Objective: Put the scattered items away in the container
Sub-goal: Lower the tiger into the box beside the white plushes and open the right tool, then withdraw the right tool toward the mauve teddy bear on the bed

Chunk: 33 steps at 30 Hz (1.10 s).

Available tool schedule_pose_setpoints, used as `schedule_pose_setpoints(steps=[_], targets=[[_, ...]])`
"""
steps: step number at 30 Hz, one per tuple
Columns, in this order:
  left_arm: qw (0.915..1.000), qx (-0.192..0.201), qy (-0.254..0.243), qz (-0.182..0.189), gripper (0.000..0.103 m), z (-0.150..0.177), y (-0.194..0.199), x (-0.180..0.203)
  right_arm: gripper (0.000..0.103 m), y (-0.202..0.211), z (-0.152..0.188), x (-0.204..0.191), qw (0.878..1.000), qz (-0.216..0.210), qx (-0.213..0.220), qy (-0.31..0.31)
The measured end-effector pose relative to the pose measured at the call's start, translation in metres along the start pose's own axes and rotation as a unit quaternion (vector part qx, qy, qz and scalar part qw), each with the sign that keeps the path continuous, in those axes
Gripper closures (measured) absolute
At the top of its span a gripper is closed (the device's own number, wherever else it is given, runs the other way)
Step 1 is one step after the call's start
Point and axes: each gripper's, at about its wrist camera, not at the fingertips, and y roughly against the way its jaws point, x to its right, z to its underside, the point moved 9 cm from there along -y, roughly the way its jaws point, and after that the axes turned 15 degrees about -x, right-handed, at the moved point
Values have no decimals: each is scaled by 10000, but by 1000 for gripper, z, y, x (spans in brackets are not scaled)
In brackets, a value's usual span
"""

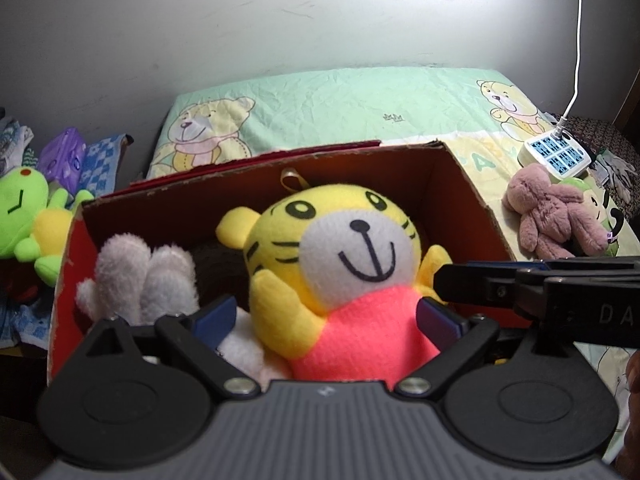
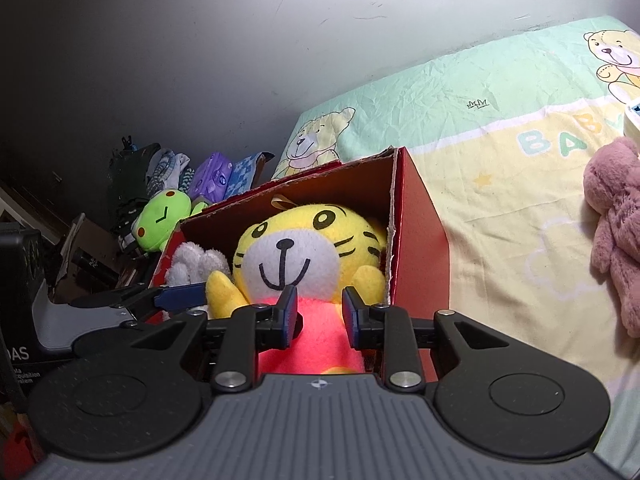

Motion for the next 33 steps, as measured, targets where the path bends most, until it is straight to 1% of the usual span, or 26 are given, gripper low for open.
schedule_pose_setpoints(steps=[6, 15, 16, 17, 21, 24, 29, 31, 33], targets=[[9999, -32, 125, -60, 4, 4, 2, 2, 77, 2, 3, 5, 9996, -194, -130, -138], [9994, -86, 228, -252, 3, 12, 6, 8, 75, 10, 10, 6, 9988, -458, -65, -169], [9992, -82, 236, -305, 3, 13, 7, 9, 74, 11, 10, 6, 9987, -479, -48, -157], [9991, -79, 246, -341, 3, 13, 7, 10, 71, 13, 11, 6, 9986, -502, -25, -138], [9985, -35, 387, -386, 3, 13, 12, 12, 69, 20, 10, 9, 9977, -659, 29, -134], [9973, -30, 480, -546, 2, 13, 15, 15, 68, 28, 11, 12, 9966, -807, 82, -114], [9955, 59, 596, -733, 2, 11, 28, 23, 64, 53, 11, 32, 9941, -1032, 283, -201], [9956, 178, 629, -670, 2, 6, 36, 31, 64, 64, 10, 46, 9930, -1086, 362, -302], [9965, 276, 651, -443, 2, -1, 45, 42, 64, 75, 11, 63, 9925, -1054, 459, -411]])
